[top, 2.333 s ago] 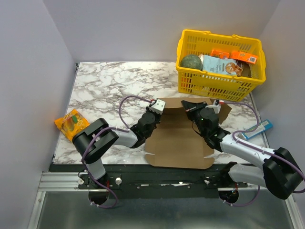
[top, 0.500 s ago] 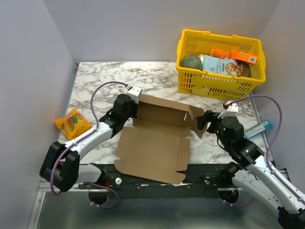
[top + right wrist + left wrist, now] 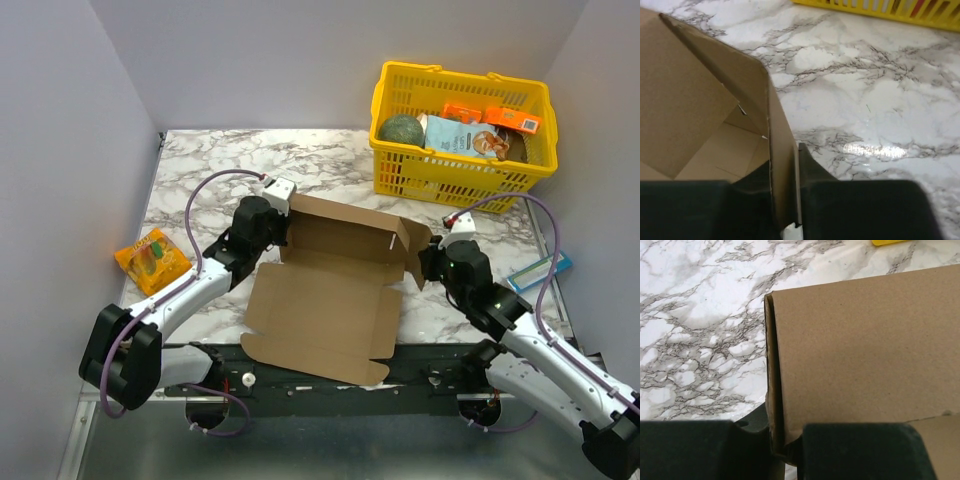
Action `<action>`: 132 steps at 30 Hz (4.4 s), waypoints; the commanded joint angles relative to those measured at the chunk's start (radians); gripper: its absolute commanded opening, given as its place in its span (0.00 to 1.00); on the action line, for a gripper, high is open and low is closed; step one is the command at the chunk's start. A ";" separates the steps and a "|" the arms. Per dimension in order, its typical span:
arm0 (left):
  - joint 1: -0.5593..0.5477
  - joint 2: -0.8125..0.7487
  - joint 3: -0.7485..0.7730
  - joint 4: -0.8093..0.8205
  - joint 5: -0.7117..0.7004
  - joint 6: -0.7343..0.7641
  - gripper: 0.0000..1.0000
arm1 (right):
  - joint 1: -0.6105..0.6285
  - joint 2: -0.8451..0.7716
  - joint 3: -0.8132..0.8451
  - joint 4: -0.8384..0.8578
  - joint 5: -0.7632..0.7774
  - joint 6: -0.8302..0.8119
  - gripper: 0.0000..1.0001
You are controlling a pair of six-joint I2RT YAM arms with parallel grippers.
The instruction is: Fold the paper box
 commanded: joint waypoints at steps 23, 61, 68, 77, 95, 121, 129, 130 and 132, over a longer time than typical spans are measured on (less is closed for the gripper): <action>-0.143 0.076 0.062 -0.112 -0.456 0.088 0.00 | -0.002 -0.069 0.130 -0.100 -0.143 0.043 0.01; -0.328 0.281 0.093 -0.207 -0.779 -0.168 0.00 | 0.027 0.080 0.113 0.101 -0.307 0.205 0.01; -0.328 0.239 0.073 -0.164 -0.637 -0.199 0.00 | 0.027 0.063 0.115 0.099 -0.316 0.194 0.18; -0.257 0.073 -0.025 -0.144 -0.372 -0.094 0.00 | 0.024 -0.027 0.205 -0.040 -0.234 0.102 0.81; -0.088 -0.191 -0.136 -0.122 -0.268 -0.157 0.00 | -0.226 0.070 0.235 -0.102 -0.491 -0.088 0.65; -0.083 -0.193 -0.136 -0.124 -0.233 -0.153 0.00 | -0.085 0.206 -0.081 0.529 -0.594 -0.117 0.81; -0.083 -0.203 -0.151 -0.113 -0.216 -0.139 0.00 | -0.085 0.315 -0.077 0.693 -0.527 -0.152 0.82; -0.083 -0.205 -0.152 -0.113 -0.209 -0.136 0.00 | -0.085 0.332 -0.078 0.738 -0.527 -0.160 0.82; -0.083 -0.203 -0.154 -0.109 -0.203 -0.134 0.00 | -0.085 0.358 -0.072 0.777 -0.536 -0.168 0.82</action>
